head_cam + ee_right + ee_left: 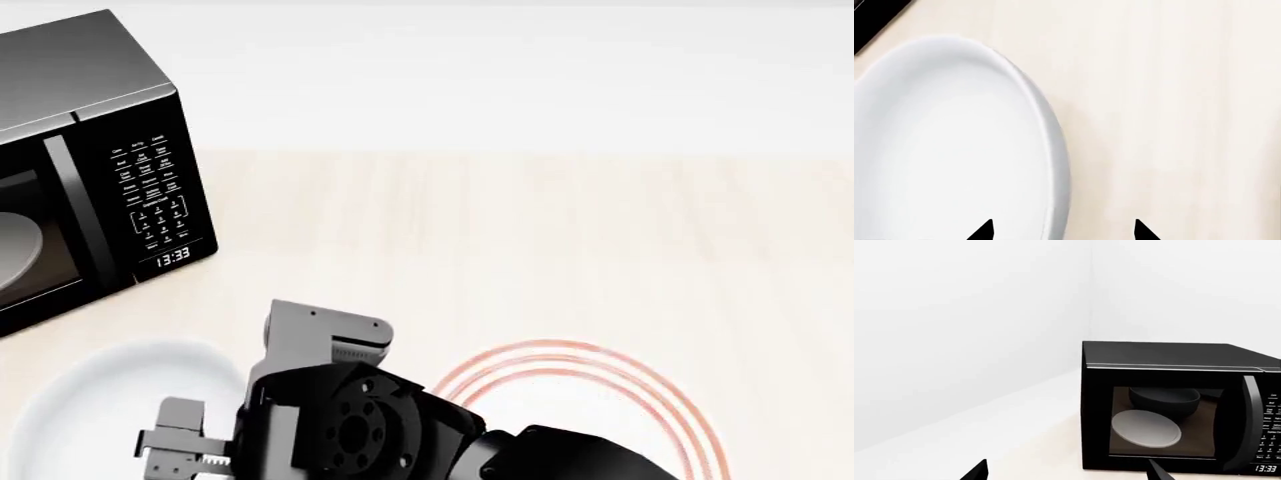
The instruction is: Put the white bowl to the right of the plate.
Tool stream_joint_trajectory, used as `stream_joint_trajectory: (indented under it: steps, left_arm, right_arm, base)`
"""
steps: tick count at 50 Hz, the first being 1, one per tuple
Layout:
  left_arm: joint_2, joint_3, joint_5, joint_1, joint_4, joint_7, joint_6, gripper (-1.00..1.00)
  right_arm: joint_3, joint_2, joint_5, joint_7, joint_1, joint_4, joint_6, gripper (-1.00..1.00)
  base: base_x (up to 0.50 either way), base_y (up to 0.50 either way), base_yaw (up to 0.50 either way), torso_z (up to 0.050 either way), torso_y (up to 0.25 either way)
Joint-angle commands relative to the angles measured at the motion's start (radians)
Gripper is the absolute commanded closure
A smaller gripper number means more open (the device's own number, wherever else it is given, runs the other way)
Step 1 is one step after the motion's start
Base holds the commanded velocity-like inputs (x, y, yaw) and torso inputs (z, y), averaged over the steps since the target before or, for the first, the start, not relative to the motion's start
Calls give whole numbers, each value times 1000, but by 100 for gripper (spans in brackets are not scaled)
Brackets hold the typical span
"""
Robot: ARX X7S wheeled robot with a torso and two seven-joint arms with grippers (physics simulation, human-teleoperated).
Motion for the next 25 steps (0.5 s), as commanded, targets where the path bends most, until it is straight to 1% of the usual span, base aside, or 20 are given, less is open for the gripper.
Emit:
stream_joint_trajectory:
  steps: [1,25]
  left_arm:
    - [-5,-3,-13,5,1,-6,3,-100]
    - [-7,-21,-45,31,8,-13,28,-100]
  right_arm:
    - [0,0,-16,-52,-22,0,-18,-100]
    - [-1,0,-53,-110,-78,37,-26,-100]
  base:
    - [0,0,0,0,0]
    - [0,0,0,0,0]
